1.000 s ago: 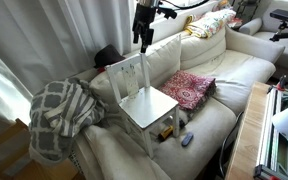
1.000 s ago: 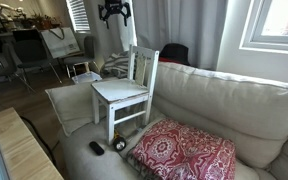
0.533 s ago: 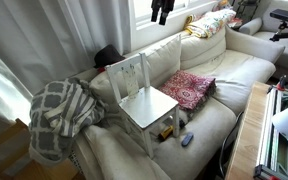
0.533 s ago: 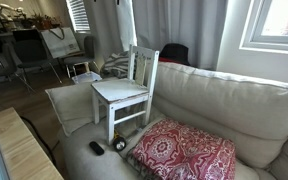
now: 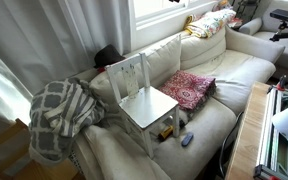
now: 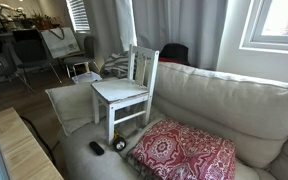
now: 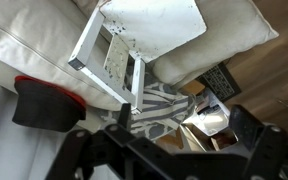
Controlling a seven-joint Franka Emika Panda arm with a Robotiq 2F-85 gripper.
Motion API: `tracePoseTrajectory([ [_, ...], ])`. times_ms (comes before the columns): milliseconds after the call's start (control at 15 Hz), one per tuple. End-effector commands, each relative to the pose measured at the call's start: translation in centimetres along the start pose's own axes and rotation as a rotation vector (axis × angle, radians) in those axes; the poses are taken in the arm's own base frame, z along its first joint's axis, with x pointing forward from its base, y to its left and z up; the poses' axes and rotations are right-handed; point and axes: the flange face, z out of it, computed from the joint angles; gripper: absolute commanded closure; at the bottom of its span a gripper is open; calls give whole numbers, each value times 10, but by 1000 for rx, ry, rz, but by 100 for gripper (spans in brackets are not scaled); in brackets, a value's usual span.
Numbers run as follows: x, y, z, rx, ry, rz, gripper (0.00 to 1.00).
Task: Put the chair in an upright position on the sofa
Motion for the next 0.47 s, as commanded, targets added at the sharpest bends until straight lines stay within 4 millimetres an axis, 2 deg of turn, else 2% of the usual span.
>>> tracePoseTrajectory([
  [0,-3,2,-5,-5,5,7,0],
  [400,1,-1,-2,1,2,-3,0],
])
